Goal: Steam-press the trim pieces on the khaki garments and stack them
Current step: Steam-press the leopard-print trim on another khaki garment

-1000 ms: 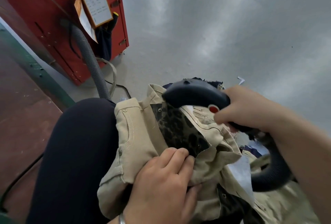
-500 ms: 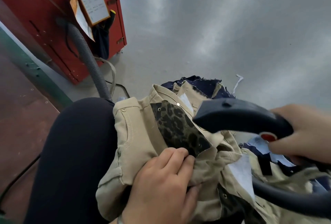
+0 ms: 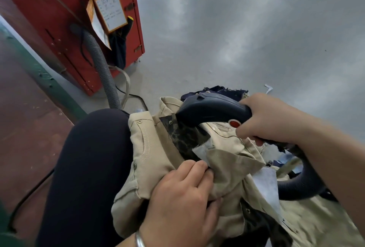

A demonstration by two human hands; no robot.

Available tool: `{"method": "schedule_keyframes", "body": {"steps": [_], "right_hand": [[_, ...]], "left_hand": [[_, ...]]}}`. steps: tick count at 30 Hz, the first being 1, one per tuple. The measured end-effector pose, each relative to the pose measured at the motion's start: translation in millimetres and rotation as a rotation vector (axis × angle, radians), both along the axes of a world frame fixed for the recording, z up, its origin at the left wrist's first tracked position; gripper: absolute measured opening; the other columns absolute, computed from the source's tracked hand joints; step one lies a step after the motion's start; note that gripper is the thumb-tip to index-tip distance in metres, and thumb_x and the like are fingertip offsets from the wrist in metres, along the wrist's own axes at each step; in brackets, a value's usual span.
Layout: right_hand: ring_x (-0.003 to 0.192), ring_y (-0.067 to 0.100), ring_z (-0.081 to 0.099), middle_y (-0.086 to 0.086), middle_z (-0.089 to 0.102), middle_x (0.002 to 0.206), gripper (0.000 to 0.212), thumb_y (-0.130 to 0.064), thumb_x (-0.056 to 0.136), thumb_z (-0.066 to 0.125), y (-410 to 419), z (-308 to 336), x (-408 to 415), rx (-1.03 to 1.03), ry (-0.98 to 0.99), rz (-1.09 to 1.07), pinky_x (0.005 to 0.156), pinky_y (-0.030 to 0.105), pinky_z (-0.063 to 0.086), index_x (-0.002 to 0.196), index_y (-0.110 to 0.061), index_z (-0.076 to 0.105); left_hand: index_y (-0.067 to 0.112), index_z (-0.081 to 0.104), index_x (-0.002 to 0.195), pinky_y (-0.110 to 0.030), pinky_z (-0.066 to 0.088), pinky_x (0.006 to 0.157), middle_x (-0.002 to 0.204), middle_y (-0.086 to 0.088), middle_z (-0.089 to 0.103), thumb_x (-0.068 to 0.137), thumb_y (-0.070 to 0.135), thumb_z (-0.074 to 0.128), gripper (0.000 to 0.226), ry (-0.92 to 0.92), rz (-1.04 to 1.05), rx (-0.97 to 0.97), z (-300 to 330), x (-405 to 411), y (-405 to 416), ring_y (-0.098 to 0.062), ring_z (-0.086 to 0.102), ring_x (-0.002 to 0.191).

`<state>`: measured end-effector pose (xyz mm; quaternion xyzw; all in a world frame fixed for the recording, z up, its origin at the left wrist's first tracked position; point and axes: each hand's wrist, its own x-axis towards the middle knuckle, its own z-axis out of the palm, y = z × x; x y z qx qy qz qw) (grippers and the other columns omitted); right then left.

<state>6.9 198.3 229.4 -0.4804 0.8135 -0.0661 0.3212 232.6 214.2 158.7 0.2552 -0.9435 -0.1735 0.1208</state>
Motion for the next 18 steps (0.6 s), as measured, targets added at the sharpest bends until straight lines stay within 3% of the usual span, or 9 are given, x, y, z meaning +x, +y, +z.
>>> {"method": "schedule_keyframes", "body": {"steps": [2,7,11,14,18], "right_hand": [[0.042,0.019,0.064,0.000,0.059,0.049,0.013,-0.012,0.071,0.070,0,-2,2,-0.027,0.043,0.010,0.044,0.028,0.049,0.080,-0.015,0.062],[0.041,0.018,0.062,0.002,0.060,0.049,0.018,-0.007,0.065,0.068,-2,-9,-4,-0.059,-0.016,-0.075,0.044,0.026,0.046,0.083,-0.012,0.064],[0.043,0.022,0.061,0.008,0.064,0.055,0.012,-0.008,0.071,0.069,-22,-12,-7,-0.175,-0.057,-0.177,0.047,0.038,0.054,0.082,-0.011,0.064],[0.036,0.020,0.054,0.006,0.060,0.047,0.014,0.000,0.073,0.065,-37,6,-27,-0.280,-0.091,-0.328,0.042,0.030,0.050,0.081,-0.009,0.059],[0.037,0.020,0.055,0.005,0.059,0.044,0.013,-0.001,0.070,0.068,-26,27,-32,-0.233,-0.056,-0.202,0.046,0.031,0.050,0.076,-0.009,0.060]], "left_hand": [[0.019,0.072,0.104,-0.023,0.052,0.072,0.107,0.007,0.065,0.071,0.052,0.059,0.049,-0.004,-0.002,0.000,1,0,1,-0.013,0.062,0.098],[0.017,0.071,0.105,-0.024,0.052,0.074,0.110,0.006,0.064,0.074,0.050,0.058,0.047,0.004,0.006,0.000,0,0,3,-0.014,0.060,0.100],[0.018,0.071,0.105,-0.025,0.053,0.074,0.109,0.006,0.064,0.074,0.050,0.061,0.045,0.007,0.002,0.014,0,1,5,-0.014,0.060,0.098],[0.018,0.072,0.105,-0.025,0.054,0.073,0.109,0.007,0.064,0.073,0.050,0.062,0.046,0.014,-0.001,0.022,-2,3,6,-0.013,0.061,0.098],[0.018,0.072,0.106,-0.024,0.054,0.071,0.109,0.007,0.064,0.073,0.050,0.061,0.047,0.013,0.001,0.049,-2,3,3,-0.013,0.061,0.097]]}}
